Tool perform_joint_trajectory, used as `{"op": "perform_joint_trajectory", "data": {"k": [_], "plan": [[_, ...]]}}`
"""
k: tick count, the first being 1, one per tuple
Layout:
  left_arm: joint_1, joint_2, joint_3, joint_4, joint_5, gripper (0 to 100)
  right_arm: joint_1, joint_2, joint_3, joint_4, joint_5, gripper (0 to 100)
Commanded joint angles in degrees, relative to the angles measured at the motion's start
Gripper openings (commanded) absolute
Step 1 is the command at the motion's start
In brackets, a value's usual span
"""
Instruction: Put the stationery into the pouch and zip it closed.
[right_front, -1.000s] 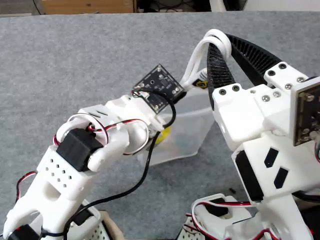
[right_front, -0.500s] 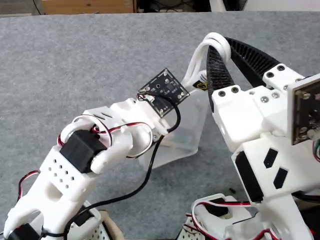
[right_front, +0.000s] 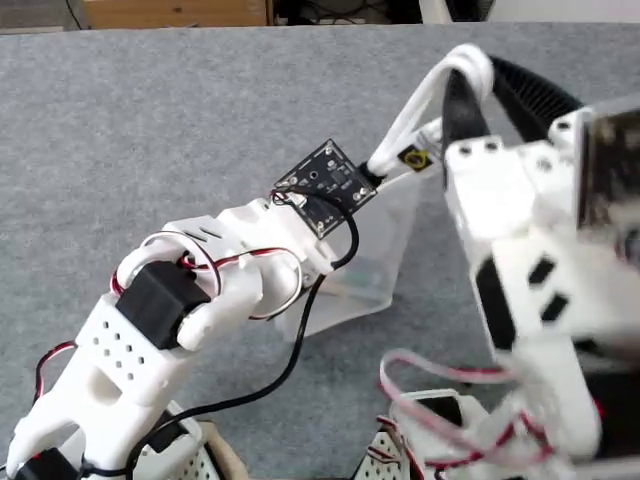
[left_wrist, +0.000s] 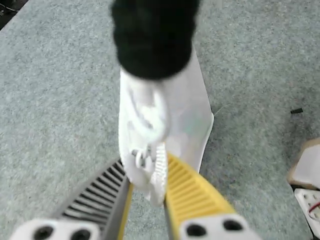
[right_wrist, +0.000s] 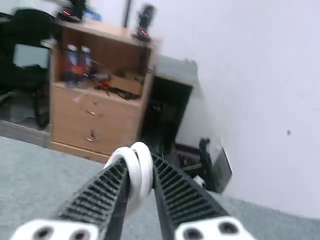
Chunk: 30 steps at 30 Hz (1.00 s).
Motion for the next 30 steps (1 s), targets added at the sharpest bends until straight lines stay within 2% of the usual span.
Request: {"op": "perform_joint_trajectory", "data": {"k": [1, 7, 15, 22, 30], "plan": [[0.0, -0.9, -2.9, 3.3, -0.4, 3, 3.7, -0.3, 6.5, -5.9, 0.5, 1.2], [0.0, -1.5, -2.9, 4.3, 0.6, 3, 4.0, -0.6, 16.7, -11.5, 0.5, 1.2], [0.0, -9.1, -2.3, 4.3, 3.2, 3, 10.6, -0.1, 26.9, -21.5, 0.6, 1.2], [-0.1, -11.5, 0.5, 4.4, 3.2, 3, 12.4, -0.2, 34.2, -26.3, 5.0, 1.2], [-4.2, -13.6, 1.5, 4.4, 3.3, 3, 17.8, -0.1, 40.9, -32.4, 5.0, 1.2]]}}
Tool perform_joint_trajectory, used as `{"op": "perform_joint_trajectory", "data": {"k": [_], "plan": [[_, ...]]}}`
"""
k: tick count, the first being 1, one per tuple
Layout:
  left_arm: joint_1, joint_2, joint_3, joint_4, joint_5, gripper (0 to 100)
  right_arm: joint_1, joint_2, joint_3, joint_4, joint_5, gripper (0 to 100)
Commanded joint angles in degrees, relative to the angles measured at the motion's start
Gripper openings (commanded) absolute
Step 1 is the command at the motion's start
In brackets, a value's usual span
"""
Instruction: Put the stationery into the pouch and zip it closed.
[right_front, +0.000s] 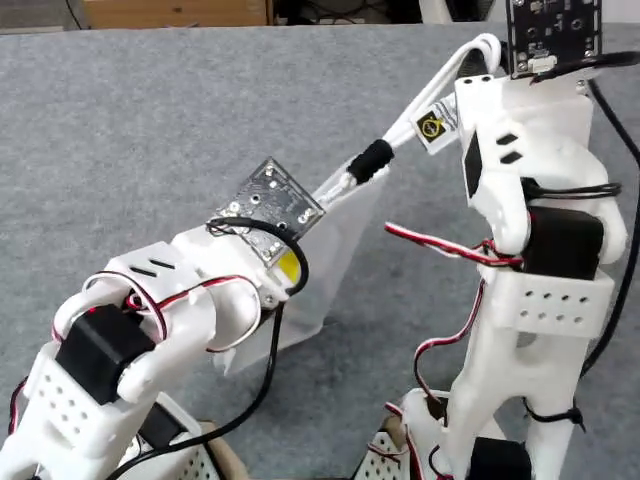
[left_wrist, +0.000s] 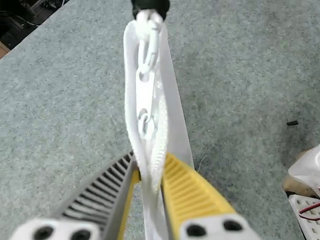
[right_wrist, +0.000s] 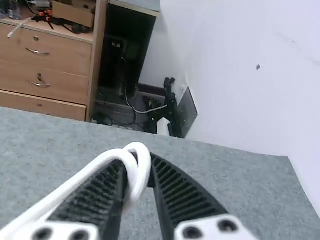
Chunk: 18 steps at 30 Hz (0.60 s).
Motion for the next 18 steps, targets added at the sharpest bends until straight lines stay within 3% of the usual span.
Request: {"op": "perform_joint_trajectory", "data": {"k": [1, 18], "plan": [[-2.1, -2.4, 0.3, 1.0, 0.6, 3, 5.1, -0.2, 2.2, -5.1, 0.5, 1.2], [-2.7, -2.5, 1.5, 0.9, 4.1, 3, 10.7, -0.1, 16.3, -18.9, 0.5, 1.2]]}}
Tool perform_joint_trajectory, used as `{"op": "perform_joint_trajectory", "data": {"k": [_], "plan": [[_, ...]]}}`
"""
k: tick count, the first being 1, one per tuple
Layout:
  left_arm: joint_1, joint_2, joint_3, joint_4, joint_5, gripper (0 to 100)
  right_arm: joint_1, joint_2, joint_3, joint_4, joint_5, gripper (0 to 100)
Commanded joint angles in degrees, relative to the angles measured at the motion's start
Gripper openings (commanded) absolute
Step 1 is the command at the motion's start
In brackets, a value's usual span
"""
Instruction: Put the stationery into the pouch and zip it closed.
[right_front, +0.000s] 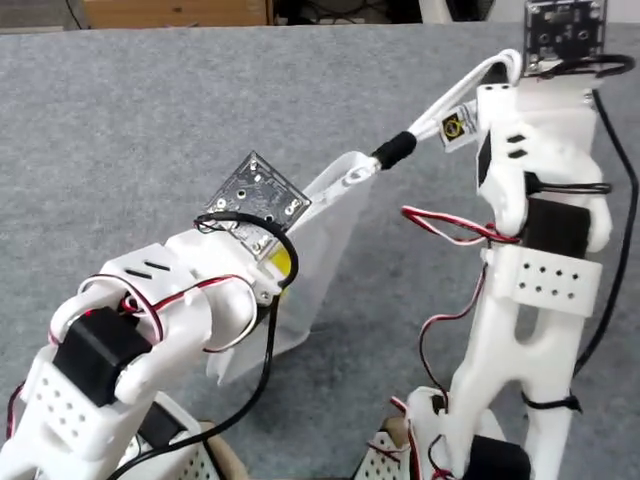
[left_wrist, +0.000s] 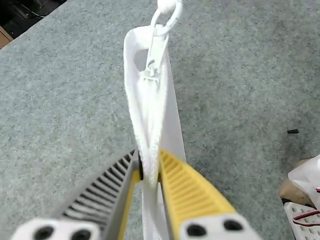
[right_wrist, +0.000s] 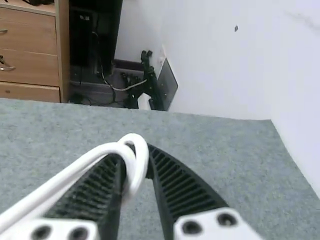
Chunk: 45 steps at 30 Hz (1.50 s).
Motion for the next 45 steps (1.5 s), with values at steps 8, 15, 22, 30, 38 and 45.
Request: {"op": "perform_joint_trajectory", "data": {"k": [8, 15, 22, 30, 38, 45], "plan": [[-1.8, -1.4, -0.3, 1.1, 0.6, 3, 6.0, 0.0, 5.3, -7.7, 5.7, 1.2], [-1.8, -1.4, -0.3, 1.1, 0.6, 3, 9.1, 0.0, 10.9, -12.1, 5.9, 1.2], [-1.8, -1.4, -0.3, 1.1, 0.6, 3, 13.2, 4.9, 11.6, -14.1, 5.9, 1.2], [-1.8, -1.4, -0.2, 1.1, 0.6, 3, 20.0, 11.0, 11.6, -17.7, 5.9, 1.2], [-1.9, -1.4, 0.0, 1.1, 0.6, 3, 23.5, 12.4, 11.5, -18.0, 5.9, 1.2], [-1.9, -1.4, -0.1, 1.1, 0.6, 3, 26.2, 12.4, 11.7, -17.9, 5.9, 1.2]]}}
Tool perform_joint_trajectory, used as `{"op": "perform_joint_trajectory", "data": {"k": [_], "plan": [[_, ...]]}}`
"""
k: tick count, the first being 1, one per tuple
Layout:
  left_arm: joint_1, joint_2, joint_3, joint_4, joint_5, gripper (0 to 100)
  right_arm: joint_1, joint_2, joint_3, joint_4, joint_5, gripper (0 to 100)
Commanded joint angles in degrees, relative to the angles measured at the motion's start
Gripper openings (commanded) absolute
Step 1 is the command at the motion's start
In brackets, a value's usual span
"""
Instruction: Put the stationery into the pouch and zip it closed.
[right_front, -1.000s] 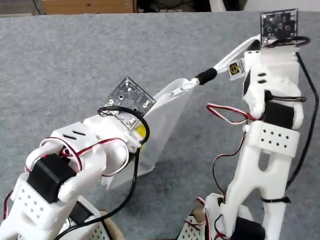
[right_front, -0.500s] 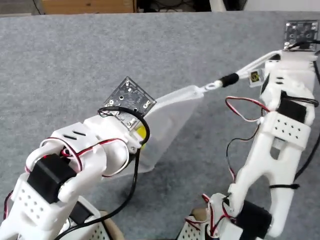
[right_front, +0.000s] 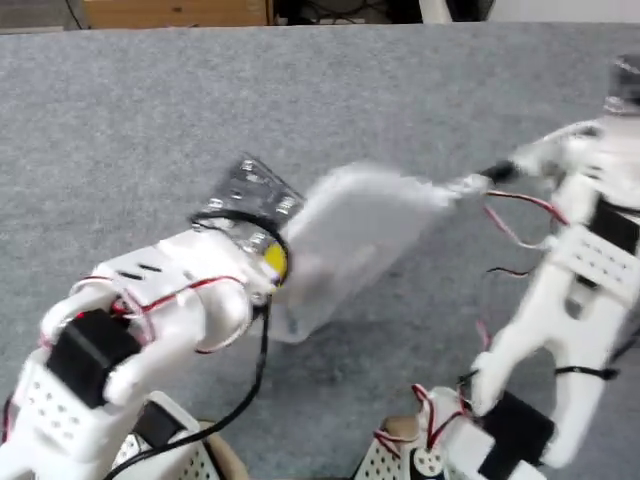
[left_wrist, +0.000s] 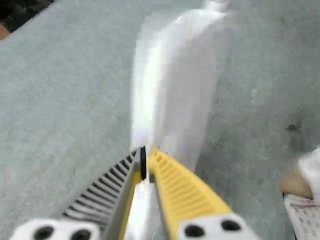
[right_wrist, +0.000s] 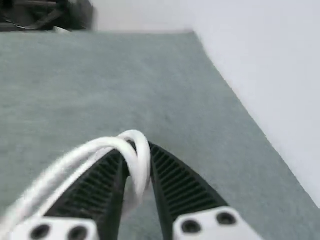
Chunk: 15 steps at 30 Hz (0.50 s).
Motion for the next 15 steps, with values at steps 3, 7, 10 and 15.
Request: {"op": "perform_joint_trajectory", "data": {"k": [3, 7, 10, 15], "plan": [[-0.7, -0.8, 0.2, 0.2, 0.2, 3, 2.3, -0.3, -0.3, -0.3, -0.1, 1.3], [-0.8, -0.8, 0.2, 0.2, 0.2, 3, 0.7, -0.7, -1.5, 3.0, -0.2, 1.4], [-0.8, -0.8, 0.2, 0.2, -0.1, 3, -0.2, -0.7, -2.4, 4.7, -0.2, 1.4], [-0.8, -0.8, 0.2, 0.0, -0.1, 3, -1.5, -0.7, -4.4, 7.7, -0.2, 1.5]]}}
